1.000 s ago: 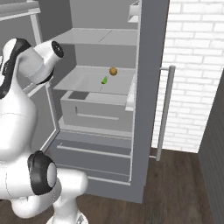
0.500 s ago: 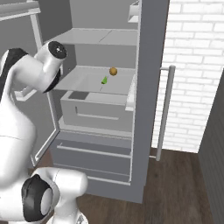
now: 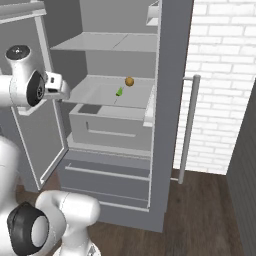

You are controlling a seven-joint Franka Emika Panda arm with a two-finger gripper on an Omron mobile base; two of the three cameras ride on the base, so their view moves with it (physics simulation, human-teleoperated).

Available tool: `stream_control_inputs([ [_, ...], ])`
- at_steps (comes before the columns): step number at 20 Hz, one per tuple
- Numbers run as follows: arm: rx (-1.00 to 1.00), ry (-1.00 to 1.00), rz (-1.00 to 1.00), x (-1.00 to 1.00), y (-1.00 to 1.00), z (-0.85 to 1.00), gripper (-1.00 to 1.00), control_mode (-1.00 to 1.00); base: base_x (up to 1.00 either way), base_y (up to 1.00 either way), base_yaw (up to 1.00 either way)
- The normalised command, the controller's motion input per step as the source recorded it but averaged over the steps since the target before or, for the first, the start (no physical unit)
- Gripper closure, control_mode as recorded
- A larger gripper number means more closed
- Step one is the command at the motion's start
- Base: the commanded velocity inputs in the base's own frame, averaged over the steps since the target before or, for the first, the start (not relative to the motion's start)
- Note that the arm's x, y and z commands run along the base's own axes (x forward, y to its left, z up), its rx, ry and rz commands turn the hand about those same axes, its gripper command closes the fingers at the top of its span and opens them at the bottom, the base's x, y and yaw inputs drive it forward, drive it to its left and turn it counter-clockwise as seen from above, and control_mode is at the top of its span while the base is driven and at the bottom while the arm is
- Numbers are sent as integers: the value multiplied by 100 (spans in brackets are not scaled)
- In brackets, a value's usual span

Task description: Grab a lemon wedge from the fridge and one ice cube from the ice bowl, and put them in the glass of lemonade.

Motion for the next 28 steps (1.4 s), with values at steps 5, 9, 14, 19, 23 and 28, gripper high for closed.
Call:
stream_control_inputs([
  [5, -2, 21, -35, -43, -66, -3, -100, -100, 0, 0, 0],
  [9, 0, 15, -39, -44, -73, -17, -100, -100, 0, 0, 0],
  [14, 0, 3, -23, -49, -54, -45, -100, -100, 0, 0, 0],
  [19, 3, 0, -2, -62, -40, -14, -100, -100, 0, 0, 0],
  [23, 0, 0, 1, -33, -2, 0, -100, -100, 0, 0, 0],
  [28, 0, 0, 0, -41, 0, -4, -100, -100, 0, 0, 0],
])
